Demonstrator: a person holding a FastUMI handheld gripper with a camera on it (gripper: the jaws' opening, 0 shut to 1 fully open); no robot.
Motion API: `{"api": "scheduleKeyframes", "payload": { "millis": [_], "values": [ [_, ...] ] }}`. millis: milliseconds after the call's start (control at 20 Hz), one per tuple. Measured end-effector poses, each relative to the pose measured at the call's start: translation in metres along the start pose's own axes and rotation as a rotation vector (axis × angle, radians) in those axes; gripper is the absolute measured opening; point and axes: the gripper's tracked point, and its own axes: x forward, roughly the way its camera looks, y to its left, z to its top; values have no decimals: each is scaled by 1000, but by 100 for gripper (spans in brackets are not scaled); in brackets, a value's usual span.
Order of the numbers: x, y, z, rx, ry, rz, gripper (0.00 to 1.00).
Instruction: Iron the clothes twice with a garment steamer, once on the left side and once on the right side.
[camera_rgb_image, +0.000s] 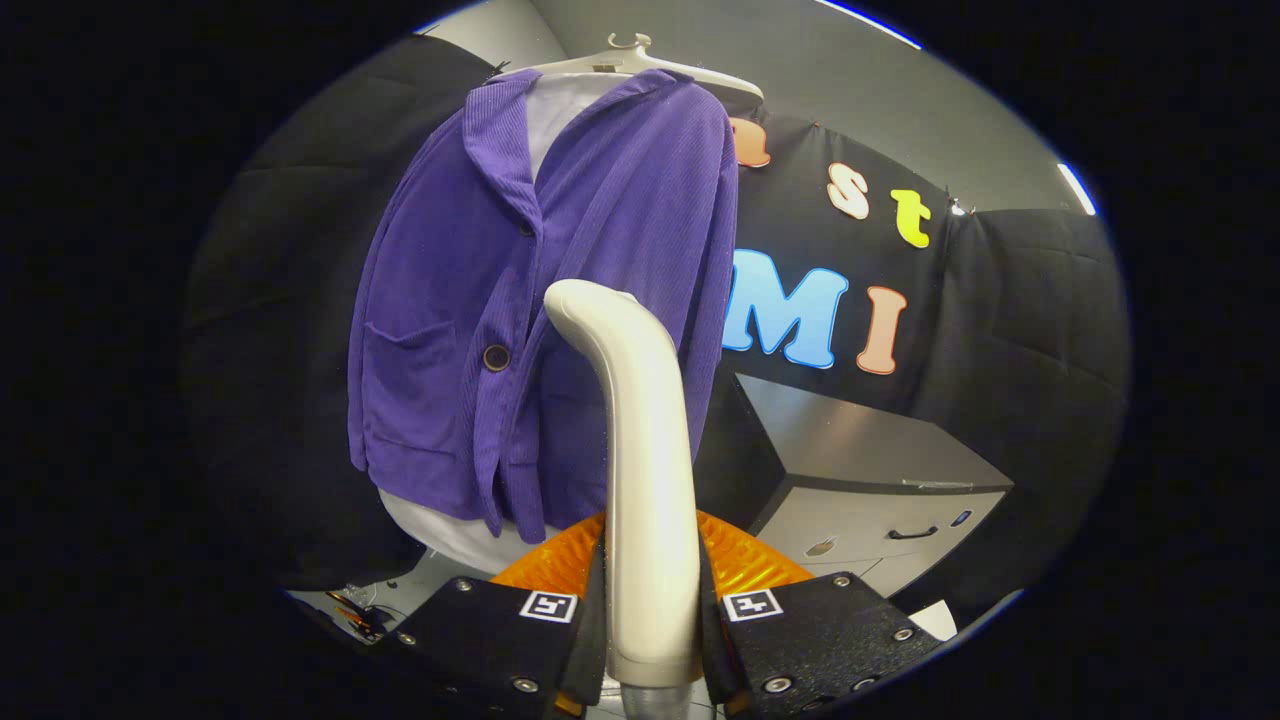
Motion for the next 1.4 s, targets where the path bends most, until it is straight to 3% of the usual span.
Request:
{"api": "scheduleKeyframes", "payload": {
  "millis": [750,1150,1400],
  "values": [
    [13,14,-97,-62,183,46,39],
    [24,7,-120,-97,268,86,39],
    [24,2,-131,-87,311,155,39]
  ]
}}
